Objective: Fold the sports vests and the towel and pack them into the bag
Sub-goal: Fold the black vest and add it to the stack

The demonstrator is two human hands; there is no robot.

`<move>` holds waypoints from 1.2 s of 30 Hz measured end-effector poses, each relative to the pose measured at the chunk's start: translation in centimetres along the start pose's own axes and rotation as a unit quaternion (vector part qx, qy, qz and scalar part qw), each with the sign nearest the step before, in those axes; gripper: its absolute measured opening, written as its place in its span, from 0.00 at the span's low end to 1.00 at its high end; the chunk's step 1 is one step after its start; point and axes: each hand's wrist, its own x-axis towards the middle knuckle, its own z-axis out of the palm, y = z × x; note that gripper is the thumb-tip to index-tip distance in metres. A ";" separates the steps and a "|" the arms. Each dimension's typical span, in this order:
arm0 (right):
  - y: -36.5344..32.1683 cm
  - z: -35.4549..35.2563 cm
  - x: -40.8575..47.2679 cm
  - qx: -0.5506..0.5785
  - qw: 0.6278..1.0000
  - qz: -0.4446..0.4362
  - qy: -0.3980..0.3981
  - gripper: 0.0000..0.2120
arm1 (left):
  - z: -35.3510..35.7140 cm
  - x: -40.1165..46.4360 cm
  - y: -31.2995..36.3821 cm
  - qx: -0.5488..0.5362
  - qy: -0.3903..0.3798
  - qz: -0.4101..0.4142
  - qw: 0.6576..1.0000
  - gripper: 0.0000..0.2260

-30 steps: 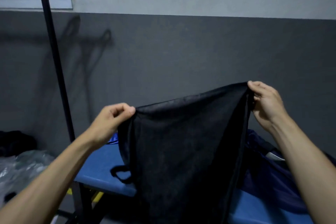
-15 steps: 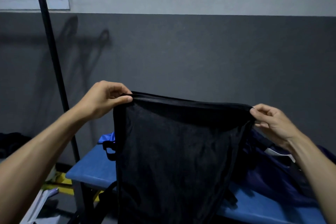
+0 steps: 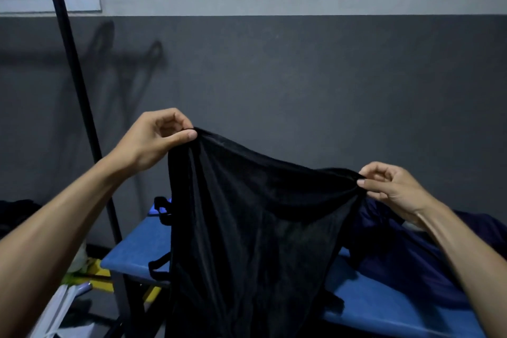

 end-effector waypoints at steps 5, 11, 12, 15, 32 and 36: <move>2.8 1.8 -0.4 -0.040 0.996 0.063 -0.054 0.16 | 0.2 2.4 1.6 0.032 -0.014 0.047 0.998 0.05; 6.6 5.3 -0.5 -0.056 0.965 0.175 -0.185 0.25 | 1.4 4.7 2.4 0.099 -0.017 0.072 0.992 0.06; 7.0 5.7 -0.5 -0.050 0.958 0.192 -0.208 0.25 | 1.5 4.9 2.4 0.102 -0.016 0.071 0.992 0.06; 7.6 6.7 -0.5 -0.017 0.948 0.213 -0.234 0.26 | 1.7 5.1 2.0 0.103 -0.017 0.067 0.992 0.05; 5.9 3.4 0.5 0.086 0.994 0.069 0.011 0.17 | -0.2 3.0 -3.4 0.216 0.000 0.031 0.976 0.04; 5.0 2.3 0.8 0.030 0.998 0.041 0.028 0.10 | 0.5 2.4 -4.5 0.208 -0.005 0.035 0.977 0.03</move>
